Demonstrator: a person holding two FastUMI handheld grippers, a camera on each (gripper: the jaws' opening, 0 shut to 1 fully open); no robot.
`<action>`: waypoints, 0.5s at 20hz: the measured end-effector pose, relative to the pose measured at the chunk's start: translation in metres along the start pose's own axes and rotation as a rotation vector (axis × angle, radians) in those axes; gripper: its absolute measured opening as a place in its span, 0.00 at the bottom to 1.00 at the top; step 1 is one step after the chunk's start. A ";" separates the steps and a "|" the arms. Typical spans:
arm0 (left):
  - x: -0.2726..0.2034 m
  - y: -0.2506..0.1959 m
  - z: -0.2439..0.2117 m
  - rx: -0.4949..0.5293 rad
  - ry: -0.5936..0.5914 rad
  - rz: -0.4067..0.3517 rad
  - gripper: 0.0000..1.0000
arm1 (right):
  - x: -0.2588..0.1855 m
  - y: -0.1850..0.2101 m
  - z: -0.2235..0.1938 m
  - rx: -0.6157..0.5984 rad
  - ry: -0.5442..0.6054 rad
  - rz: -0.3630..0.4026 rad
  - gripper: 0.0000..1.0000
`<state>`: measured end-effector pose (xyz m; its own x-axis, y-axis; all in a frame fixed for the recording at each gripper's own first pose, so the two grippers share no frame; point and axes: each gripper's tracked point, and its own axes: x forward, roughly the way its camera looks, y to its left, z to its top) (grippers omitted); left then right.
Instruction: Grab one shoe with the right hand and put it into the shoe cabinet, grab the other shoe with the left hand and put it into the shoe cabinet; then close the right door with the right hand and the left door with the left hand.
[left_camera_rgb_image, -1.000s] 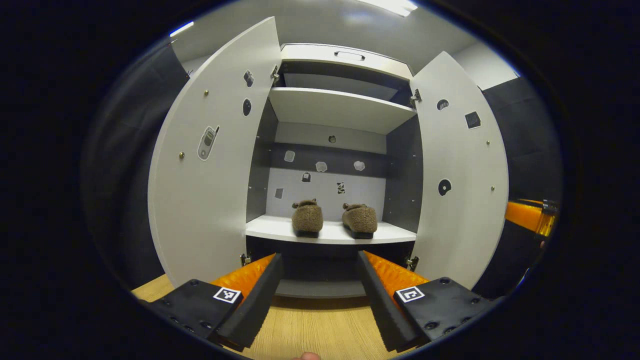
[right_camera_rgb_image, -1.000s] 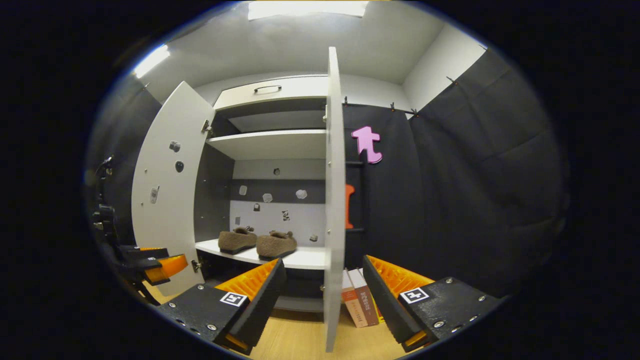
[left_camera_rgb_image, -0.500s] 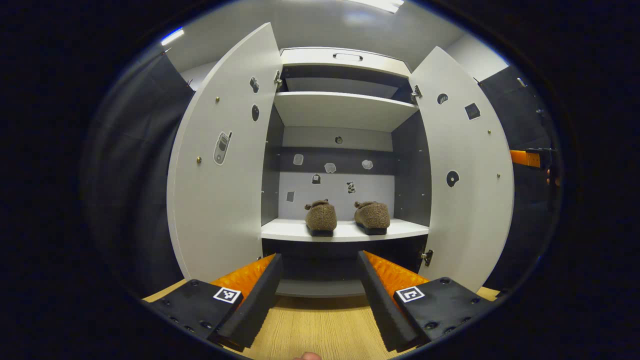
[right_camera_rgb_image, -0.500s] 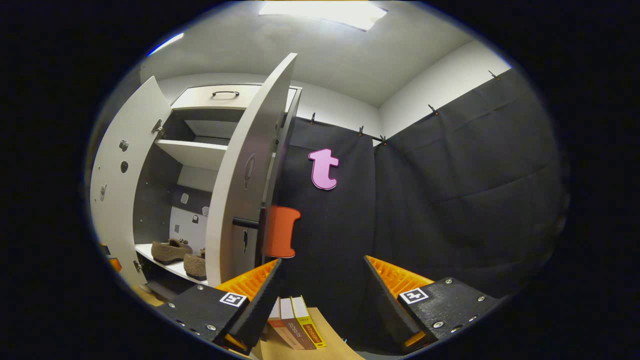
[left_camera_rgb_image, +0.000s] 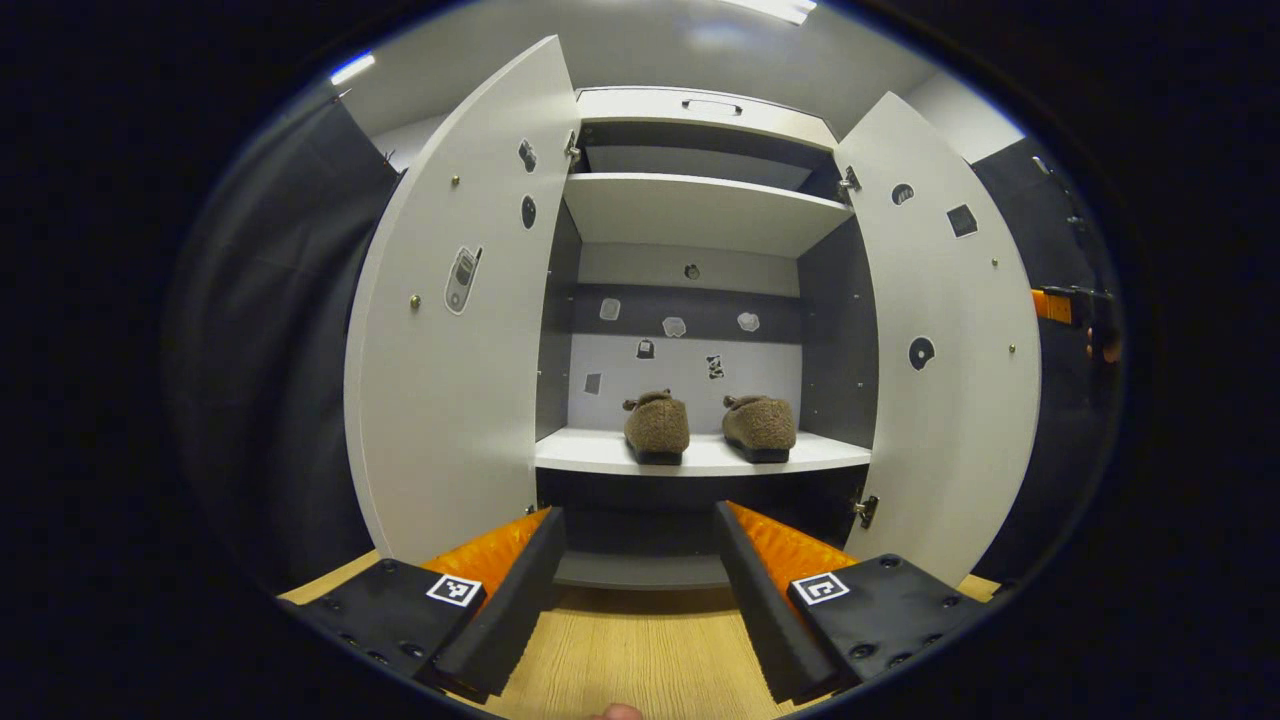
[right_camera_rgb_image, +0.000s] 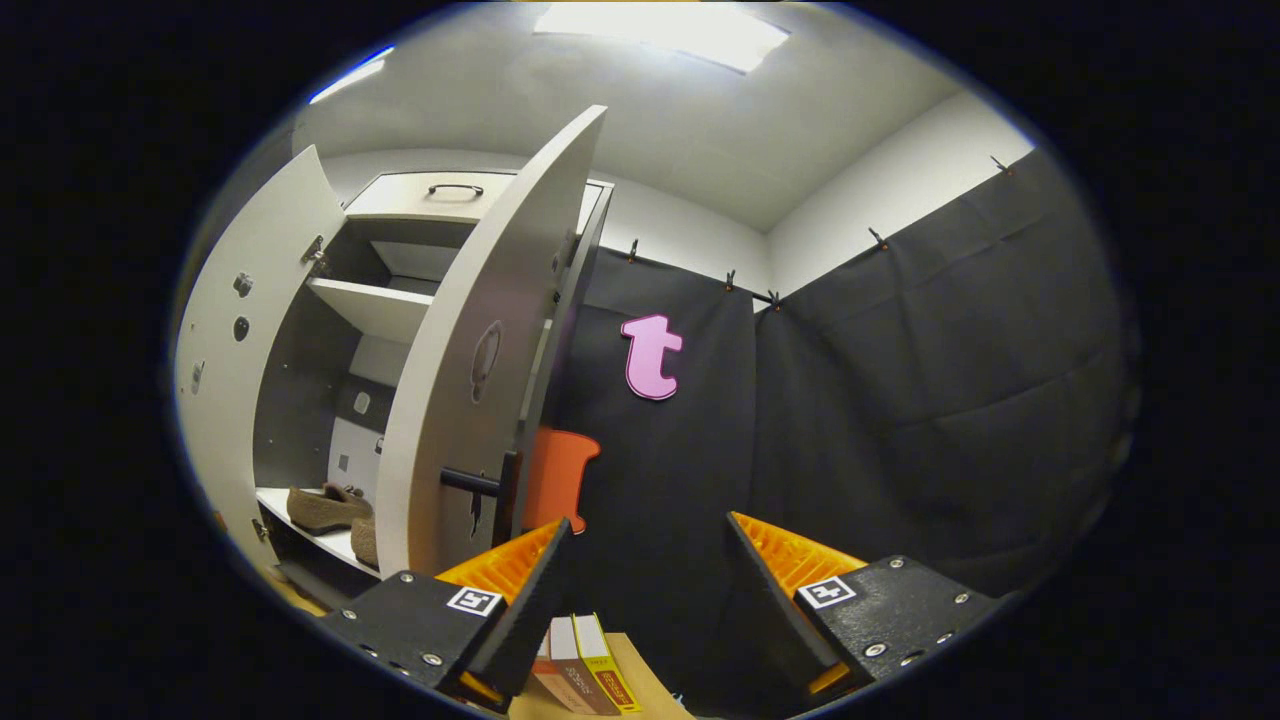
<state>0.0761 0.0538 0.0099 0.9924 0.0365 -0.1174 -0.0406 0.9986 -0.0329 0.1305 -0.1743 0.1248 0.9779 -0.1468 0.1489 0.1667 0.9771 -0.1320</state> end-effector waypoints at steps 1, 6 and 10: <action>0.000 0.000 0.001 -0.007 -0.003 -0.003 0.96 | 0.000 0.002 -0.003 0.027 0.011 0.002 0.91; 0.001 0.005 0.002 0.004 -0.012 -0.007 0.97 | -0.008 0.024 -0.003 0.077 0.029 0.024 0.89; 0.001 0.009 0.002 -0.008 -0.008 -0.013 0.96 | -0.018 0.064 0.007 0.097 0.024 0.103 0.89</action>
<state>0.0766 0.0628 0.0120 0.9938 0.0237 -0.1087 -0.0284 0.9987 -0.0422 0.1225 -0.1082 0.1204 0.9921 -0.0473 0.1158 0.0534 0.9973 -0.0503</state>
